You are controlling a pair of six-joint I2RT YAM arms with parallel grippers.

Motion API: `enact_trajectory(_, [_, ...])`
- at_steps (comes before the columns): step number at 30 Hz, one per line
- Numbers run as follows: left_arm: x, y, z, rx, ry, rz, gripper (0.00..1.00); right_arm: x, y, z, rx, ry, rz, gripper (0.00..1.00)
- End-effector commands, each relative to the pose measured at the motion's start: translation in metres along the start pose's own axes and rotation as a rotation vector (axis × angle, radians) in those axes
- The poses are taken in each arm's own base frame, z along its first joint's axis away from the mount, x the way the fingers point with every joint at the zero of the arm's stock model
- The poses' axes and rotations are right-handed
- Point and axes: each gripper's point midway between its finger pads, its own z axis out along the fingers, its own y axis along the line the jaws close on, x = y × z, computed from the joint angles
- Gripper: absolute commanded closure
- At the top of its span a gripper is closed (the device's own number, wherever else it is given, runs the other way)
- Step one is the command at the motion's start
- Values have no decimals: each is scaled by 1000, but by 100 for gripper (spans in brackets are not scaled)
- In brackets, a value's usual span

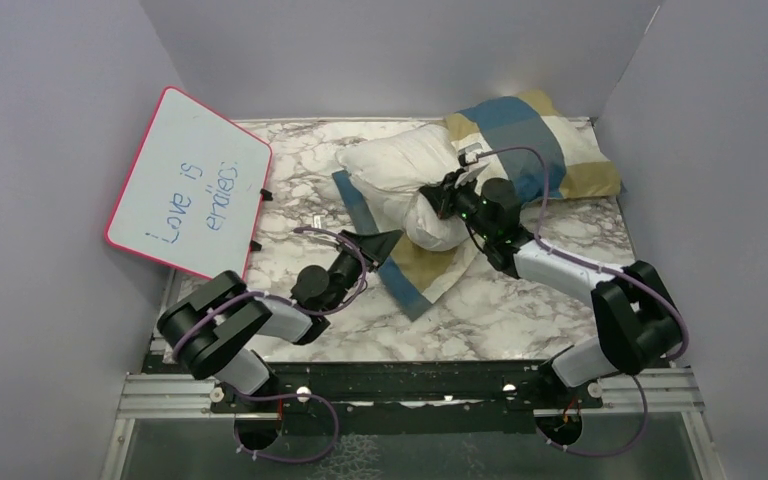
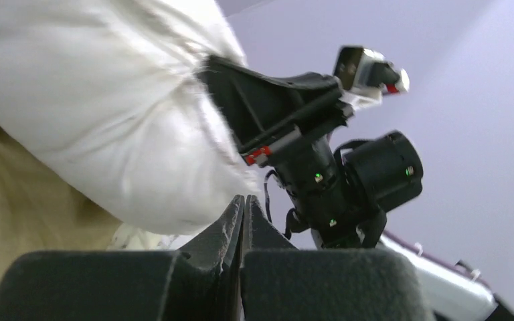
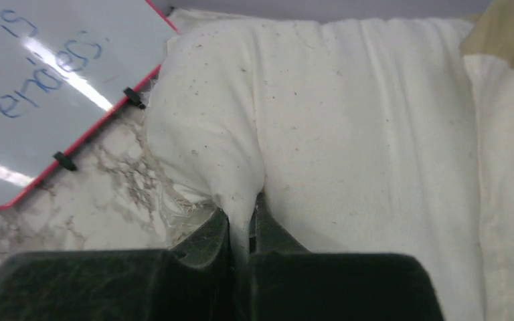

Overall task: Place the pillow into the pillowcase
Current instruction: Stuff the pillow into the pillowcase.

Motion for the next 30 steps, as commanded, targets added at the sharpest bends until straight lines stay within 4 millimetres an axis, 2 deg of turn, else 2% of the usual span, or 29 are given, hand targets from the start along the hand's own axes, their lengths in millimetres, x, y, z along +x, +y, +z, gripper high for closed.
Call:
enact_trajectory(1, [-6, -49, -1, 303, 11, 110, 100, 15, -52, 6, 209, 18, -67, 100])
enact_trajectory(2, [-3, -43, 2, 290, 26, 115, 100, 13, -47, 6, 191, 13, -55, 100])
enact_trajectory(4, [2, -14, 6, 175, 59, 58, 100, 0, -29, 4, 110, -12, -22, 100])
enact_trajectory(6, [5, 14, 5, 67, 74, 10, 100, -25, -14, 2, 55, -44, 22, 100])
enact_trajectory(7, [5, 22, 3, 37, 75, -10, 100, -43, -3, -1, 20, -68, 44, 100])
enact_trajectory(8, [6, 26, 2, 22, 78, -23, 95, -60, 9, -2, -25, -90, 65, 100])
enact_trajectory(11, [7, 31, 3, -5, 78, -93, 67, -98, 42, -14, -169, -144, 102, 100])
enact_trajectory(12, [10, 32, 6, -16, 90, -114, 63, -109, 51, -20, -204, -164, 112, 100])
enact_trajectory(15, [20, 32, 19, -34, 141, -126, 61, -132, 72, -41, -296, -232, 149, 100])
enact_trajectory(19, [22, 36, 37, -70, 133, -137, 54, -149, 90, -62, -383, -283, 212, 100])
enact_trajectory(23, [28, 37, 49, -70, 151, -195, 48, -152, 101, -74, -448, -303, 270, 100])
enact_trajectory(28, [54, 56, 50, -142, 207, -280, 47, -159, 105, -79, -471, -324, 299, 100])
enact_trajectory(30, [58, 69, 48, -196, 189, -283, 48, -163, 107, -81, -478, -328, 302, 100])
